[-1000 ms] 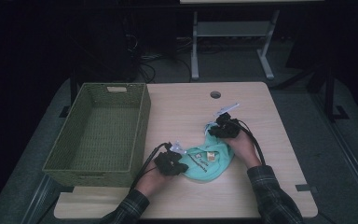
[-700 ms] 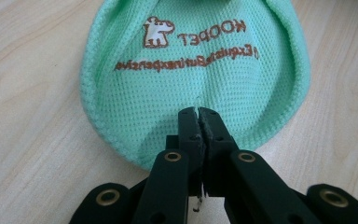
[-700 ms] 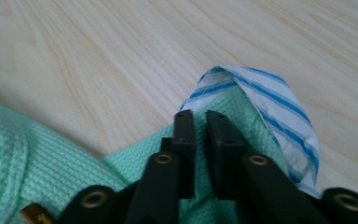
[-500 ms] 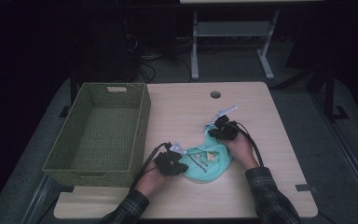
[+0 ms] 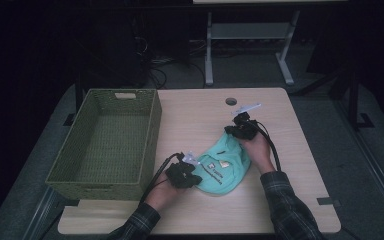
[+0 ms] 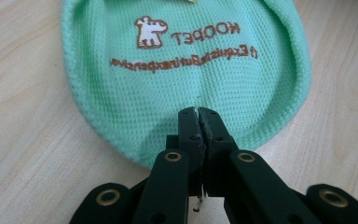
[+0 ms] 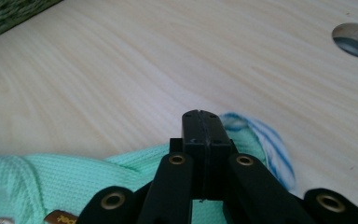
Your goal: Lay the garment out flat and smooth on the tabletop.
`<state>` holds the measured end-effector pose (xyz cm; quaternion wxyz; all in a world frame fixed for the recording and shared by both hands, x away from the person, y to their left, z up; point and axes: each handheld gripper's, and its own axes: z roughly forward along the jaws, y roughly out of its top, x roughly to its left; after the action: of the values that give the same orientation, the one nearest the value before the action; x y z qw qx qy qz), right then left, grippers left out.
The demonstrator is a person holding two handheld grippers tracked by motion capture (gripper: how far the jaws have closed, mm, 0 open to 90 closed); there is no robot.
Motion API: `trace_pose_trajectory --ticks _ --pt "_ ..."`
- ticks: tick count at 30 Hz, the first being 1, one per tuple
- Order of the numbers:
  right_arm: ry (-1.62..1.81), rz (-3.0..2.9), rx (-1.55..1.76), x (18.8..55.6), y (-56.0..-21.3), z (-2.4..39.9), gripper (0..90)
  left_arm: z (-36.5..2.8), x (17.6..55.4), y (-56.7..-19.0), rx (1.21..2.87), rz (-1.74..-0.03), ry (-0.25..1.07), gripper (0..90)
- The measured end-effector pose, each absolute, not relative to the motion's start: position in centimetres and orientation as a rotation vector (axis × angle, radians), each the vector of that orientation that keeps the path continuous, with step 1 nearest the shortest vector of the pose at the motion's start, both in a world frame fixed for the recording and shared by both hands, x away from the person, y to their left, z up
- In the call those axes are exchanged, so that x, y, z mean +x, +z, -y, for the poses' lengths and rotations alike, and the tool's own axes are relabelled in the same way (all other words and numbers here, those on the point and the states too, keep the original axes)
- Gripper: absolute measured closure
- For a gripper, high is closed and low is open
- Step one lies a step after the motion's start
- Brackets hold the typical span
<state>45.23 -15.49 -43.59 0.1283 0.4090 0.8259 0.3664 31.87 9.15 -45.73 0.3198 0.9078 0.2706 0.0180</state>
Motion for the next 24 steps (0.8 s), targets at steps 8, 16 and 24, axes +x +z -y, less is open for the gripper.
trace_pose_trajectory --ticks 8,16,24 --pt "1.069 -2.375 1.214 46.7 -44.2 15.5 90.0 -9.2 31.9 -45.7 2.399 -0.703 0.049 88.0" --pt "1.136 -2.402 1.189 46.0 -43.8 15.7 82.7 -9.2 31.9 -45.7 2.395 -0.703 0.049 87.9" --pt "1.153 -2.418 1.185 44.3 -42.8 16.9 89.7 -9.1 31.9 -45.6 2.41 -0.711 0.055 87.9"
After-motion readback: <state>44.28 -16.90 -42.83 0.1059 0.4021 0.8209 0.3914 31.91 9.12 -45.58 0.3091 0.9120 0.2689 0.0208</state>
